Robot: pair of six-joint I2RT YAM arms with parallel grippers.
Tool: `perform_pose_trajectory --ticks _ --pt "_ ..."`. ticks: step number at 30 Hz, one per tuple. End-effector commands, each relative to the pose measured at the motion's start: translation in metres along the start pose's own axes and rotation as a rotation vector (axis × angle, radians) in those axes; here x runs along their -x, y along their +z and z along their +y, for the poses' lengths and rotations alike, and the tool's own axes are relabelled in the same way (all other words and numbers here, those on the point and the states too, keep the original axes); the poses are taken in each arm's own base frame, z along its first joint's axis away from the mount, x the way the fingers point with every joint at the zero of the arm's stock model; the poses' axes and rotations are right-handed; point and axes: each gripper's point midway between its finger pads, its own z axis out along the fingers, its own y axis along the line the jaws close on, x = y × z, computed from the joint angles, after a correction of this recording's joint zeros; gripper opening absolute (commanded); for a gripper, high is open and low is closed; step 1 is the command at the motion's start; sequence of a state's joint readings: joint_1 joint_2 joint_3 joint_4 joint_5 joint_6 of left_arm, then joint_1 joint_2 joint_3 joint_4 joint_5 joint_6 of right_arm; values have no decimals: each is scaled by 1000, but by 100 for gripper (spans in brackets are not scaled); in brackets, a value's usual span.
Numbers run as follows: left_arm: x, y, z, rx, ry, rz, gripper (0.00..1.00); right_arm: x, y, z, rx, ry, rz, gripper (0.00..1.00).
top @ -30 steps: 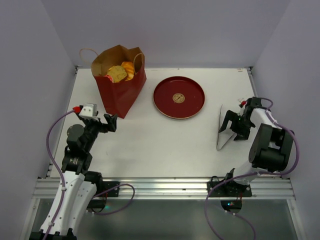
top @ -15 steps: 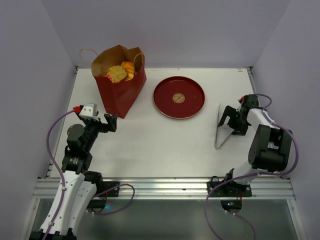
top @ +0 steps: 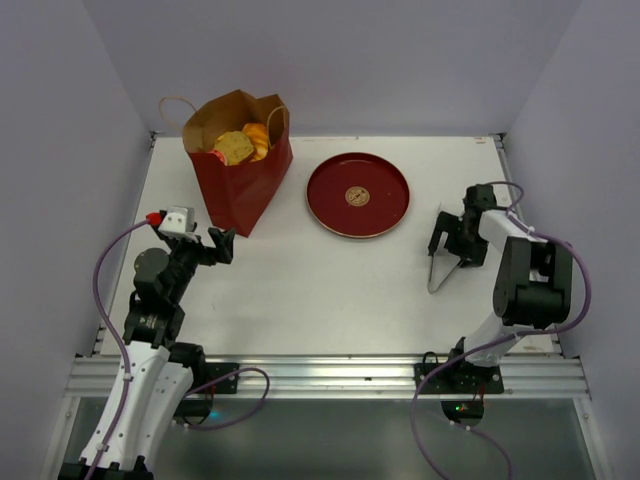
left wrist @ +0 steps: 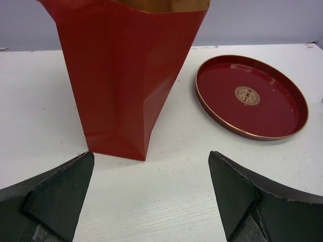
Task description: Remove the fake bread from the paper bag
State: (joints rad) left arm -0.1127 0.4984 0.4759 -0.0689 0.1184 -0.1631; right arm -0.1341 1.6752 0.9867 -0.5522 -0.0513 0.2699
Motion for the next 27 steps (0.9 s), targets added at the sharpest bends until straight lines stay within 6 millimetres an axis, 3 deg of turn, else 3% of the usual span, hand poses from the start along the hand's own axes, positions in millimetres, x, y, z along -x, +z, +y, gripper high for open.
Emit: perform_pose_trajectory --ticks 1,9,19,27 --pt "12 2 -1 -9 28 -47 100 7 7 2 -36 -15 -19 99" --pt "13 2 -2 -9 28 -49 99 14 9 -20 -170 -49 -55 99" --pt "7 5 -1 -7 24 -29 100 13 20 -23 -185 -52 -38 96" --pt "4 6 0 -2 25 -19 100 14 21 -18 -157 -72 -38 74"
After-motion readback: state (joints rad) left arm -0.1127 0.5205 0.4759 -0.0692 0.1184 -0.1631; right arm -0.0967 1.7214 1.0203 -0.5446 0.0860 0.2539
